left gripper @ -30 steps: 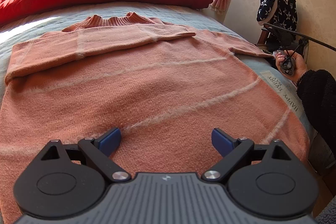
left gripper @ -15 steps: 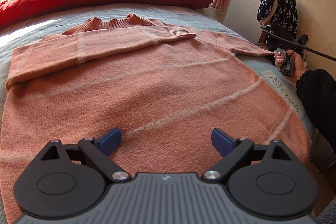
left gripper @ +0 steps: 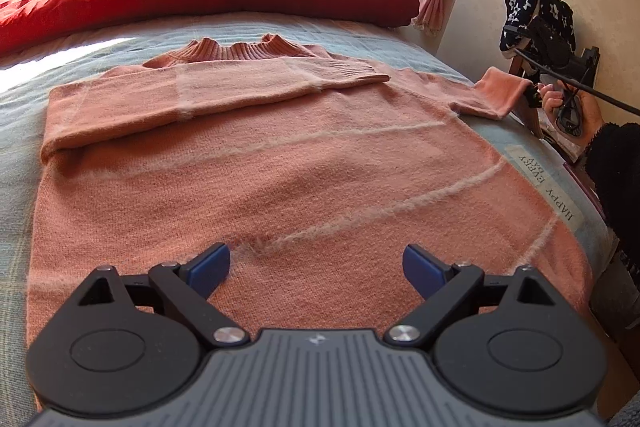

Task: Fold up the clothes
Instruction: 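Grasp the sweater hem edge with the right tool and lift it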

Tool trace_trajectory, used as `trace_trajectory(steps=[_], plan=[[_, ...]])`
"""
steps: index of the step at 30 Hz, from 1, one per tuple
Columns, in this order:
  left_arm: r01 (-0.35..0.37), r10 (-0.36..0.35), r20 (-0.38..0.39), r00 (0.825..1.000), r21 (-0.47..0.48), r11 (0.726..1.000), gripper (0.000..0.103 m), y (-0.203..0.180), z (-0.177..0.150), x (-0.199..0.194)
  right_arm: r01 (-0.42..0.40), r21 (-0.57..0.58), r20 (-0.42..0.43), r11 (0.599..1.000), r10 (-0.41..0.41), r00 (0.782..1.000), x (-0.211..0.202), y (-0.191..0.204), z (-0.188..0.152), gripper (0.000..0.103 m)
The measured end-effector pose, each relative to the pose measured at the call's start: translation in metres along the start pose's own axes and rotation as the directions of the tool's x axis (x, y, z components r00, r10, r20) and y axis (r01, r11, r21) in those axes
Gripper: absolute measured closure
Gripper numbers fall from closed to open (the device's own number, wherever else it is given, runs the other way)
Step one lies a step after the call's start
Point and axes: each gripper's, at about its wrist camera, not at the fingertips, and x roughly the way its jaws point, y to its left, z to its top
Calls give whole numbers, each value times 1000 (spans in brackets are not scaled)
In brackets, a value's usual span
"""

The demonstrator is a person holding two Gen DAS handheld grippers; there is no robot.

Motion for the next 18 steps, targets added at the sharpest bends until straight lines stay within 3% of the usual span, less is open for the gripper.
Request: trace_trajectory(steps=[18], plan=[[5, -5, 19, 1000, 22, 1000, 10, 16, -19, -39, -77, -111, -164, 991, 58, 985, 25, 106, -63, 0]])
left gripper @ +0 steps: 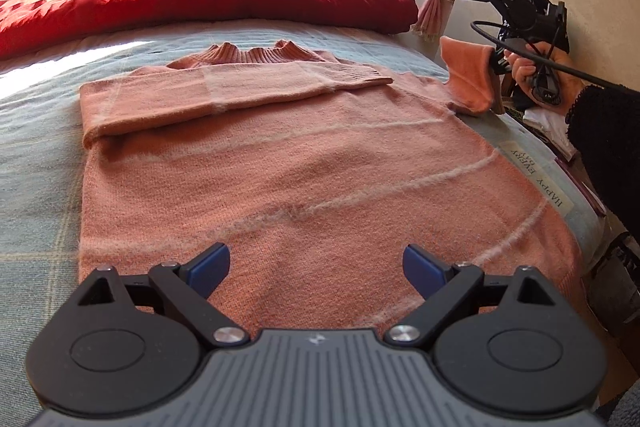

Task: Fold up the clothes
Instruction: 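Grasp the sweater hem edge with the right tool and lift it, then carry the held hem with the right tool toward the collar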

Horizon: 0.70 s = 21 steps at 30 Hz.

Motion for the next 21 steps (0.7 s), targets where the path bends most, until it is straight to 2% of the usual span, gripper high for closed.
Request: trace_trajectory(steps=[14, 21], plan=[[1, -1, 12, 1000, -6, 1000, 10, 20, -11, -18, -124, 3, -91, 992, 124, 988, 39, 74, -32, 0], [2, -1, 21, 1000, -31, 1000, 10, 32, -17, -22, -159, -24, -146, 987, 153, 977, 62, 108, -50, 0]])
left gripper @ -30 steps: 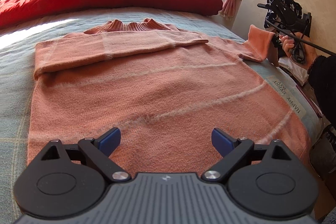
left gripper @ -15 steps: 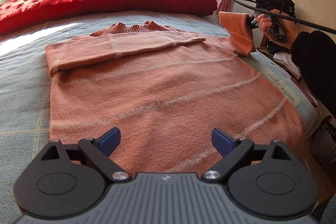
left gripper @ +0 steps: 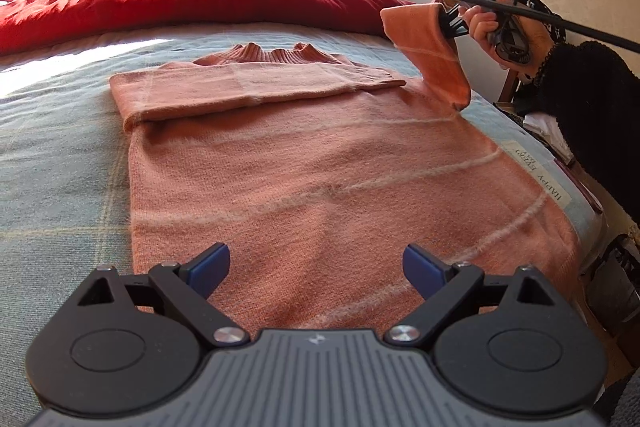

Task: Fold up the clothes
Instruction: 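Carry the held hem with the right tool toward the collar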

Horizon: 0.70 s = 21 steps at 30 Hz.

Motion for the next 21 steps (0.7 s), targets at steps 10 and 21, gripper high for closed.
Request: trace_trajectory(steps=[10, 21], plan=[[-7, 7, 2, 1000, -16, 1000, 10, 6, -3, -3, -42, -22, -83, 999, 40, 996, 40, 26, -25, 0], [-3, 3, -36, 999, -14, 1000, 10, 5, -4, 1, 60, -374, -108, 926, -108, 988, 81, 78, -78, 0]])
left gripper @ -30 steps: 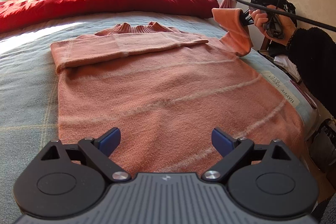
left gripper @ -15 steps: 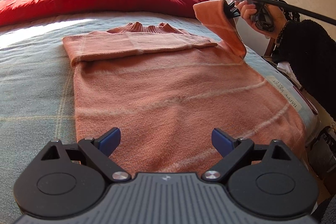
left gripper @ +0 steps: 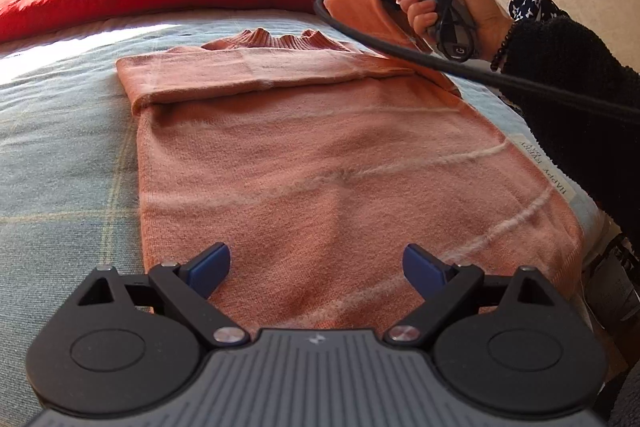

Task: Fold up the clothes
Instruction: 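Carry the held hem with the right tool toward the collar, then lay the held sweater edge over the body and open the right tool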

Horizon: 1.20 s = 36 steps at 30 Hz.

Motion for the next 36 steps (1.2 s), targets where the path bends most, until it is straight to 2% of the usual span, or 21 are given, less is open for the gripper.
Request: trace_trajectory(steps=[4, 9, 12, 14, 16, 17, 22, 24, 25, 28, 30, 31, 33, 36], plan=[[-4, 4, -13, 1000, 9, 1000, 10, -4, 0, 3, 61, -197, -37, 979, -69, 997, 11, 27, -19, 0], [-1, 2, -24, 1000, 21, 1000, 10, -8, -1, 6, 70, -331, -56, 941, -93, 994, 14, 48, -39, 0], [3, -2, -25, 1000, 24, 1000, 10, -9, -1, 6, 82, -415, -83, 906, -128, 988, 21, 57, -49, 0], [4, -4, -25, 1000, 24, 1000, 10, -9, -1, 5, 90, -488, -95, 868, -156, 983, 26, 64, -60, 0], [5, -4, -25, 1000, 23, 1000, 10, -9, -2, 5, 98, -563, -115, 820, -196, 974, 32, 71, -72, 0], [5, -4, -25, 1000, 23, 1000, 10, -9, -2, 5, 105, -613, -131, 783, -232, 964, 37, 74, -79, 0], [7, -6, -23, 1000, 21, 1000, 10, -8, -3, 5, 110, -834, -163, 541, -431, 888, 61, 93, -115, 0], [9, -9, -22, 1000, 19, 1000, 10, -7, -3, 4, 109, -876, -151, 470, -482, 863, 65, 99, -123, 0], [10, -10, -21, 1000, 18, 1000, 10, -7, -4, 4, 112, -885, -147, 452, -498, 855, 65, 101, -123, 0], [12, -12, -16, 1000, 12, 1000, 10, -4, -4, 2, 122, -872, -169, 474, -526, 834, 64, 104, -118, 0], [11, -11, -11, 1000, 8, 1000, 10, -3, -5, 0, 123, -844, -197, 522, -515, 834, 58, 101, -114, 0], [10, -10, -9, 1000, 5, 1000, 10, -2, -5, -1, 123, -824, -216, 553, -507, 834, 54, 99, -111, 0], [11, -11, -5, 1000, -4, 1000, 10, 0, -6, -3, 113, -751, -274, 650, -463, 843, 43, 89, -105, 0], [13, -13, 2, 1000, -15, 1000, 10, 3, -7, -4, 98, -613, -327, 784, -364, 872, 22, 69, -97, 0]])
